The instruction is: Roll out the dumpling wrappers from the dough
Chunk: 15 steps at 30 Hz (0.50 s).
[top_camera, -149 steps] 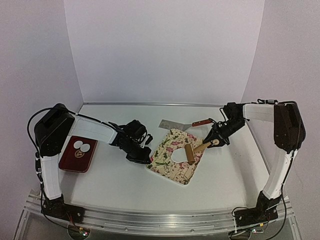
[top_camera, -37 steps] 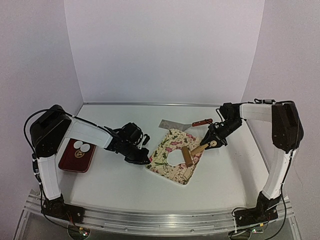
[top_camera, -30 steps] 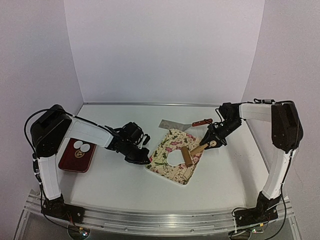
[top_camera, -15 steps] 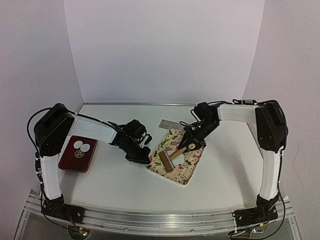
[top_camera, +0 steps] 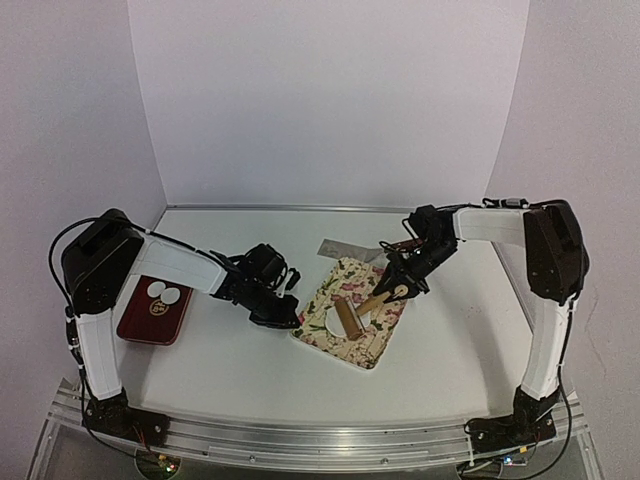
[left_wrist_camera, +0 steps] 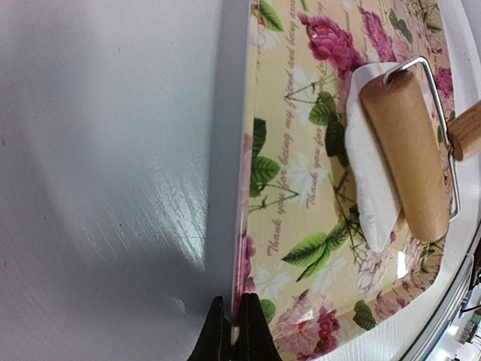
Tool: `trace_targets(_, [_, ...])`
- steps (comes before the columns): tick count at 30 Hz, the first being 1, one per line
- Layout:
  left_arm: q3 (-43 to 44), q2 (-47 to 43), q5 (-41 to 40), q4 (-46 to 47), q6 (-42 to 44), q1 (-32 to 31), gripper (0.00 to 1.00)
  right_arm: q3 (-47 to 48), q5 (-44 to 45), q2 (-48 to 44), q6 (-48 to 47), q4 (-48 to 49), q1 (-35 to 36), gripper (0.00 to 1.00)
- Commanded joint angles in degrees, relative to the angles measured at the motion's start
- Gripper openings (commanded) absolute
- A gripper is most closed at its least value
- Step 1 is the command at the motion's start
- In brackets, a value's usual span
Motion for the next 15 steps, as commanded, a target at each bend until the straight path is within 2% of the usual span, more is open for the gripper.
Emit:
trace_targets(1, [-6.71,3.89,-7.14,-13.02,-2.47,1.17,0.00,-6.27,34.78,4.50,-3.33,-9.55,-7.21,0.00])
trace_targets(6, [-7.13,3.47,-7.42,-12.97,-3.14,1.46,0.00,-6.85,36.88,4.75,-5.29,-9.80,-10.24,0.00])
trace_targets(15, [-5.94,4.32,-7.63,-13.50,-2.81,1.77,0.00,-6.12,39.47,5.49,-5.32,-10.45,-11.70,0.00])
